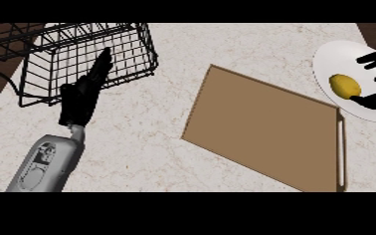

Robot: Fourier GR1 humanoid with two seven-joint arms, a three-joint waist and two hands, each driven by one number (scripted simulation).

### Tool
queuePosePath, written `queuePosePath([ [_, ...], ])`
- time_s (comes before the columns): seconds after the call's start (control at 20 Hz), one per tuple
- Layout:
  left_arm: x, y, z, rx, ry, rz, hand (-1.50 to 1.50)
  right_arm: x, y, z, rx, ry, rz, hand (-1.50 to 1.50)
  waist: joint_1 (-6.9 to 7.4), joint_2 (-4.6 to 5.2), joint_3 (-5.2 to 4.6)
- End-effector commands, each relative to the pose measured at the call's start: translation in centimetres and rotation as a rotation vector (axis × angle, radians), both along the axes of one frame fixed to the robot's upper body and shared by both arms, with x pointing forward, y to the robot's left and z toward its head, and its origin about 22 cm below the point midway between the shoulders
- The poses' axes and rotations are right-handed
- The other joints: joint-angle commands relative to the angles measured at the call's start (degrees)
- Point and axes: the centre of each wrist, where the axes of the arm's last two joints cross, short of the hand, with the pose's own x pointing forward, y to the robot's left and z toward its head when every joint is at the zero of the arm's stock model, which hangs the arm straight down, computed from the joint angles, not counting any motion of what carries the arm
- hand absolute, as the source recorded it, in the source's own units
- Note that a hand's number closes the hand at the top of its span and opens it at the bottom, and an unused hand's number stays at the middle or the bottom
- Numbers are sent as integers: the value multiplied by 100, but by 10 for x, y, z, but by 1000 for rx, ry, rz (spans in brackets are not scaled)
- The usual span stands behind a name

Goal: Pick the lemon from the tray and place it in the plate

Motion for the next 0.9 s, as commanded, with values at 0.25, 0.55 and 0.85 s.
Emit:
queuePosePath([
  [0.25,-2,-7,-1,1,-4,-5,0,14,26,-15,211,-4,16,-150,27,21,11],
  [0.55,-3,-5,8,10,-13,-4,0,-2,2,-13,476,-220,-32,-150,-82,-11,19],
  [0.85,-12,5,-11,-6,10,16,0,-39,-55,17,606,-342,-206,-150,-133,-6,11],
])
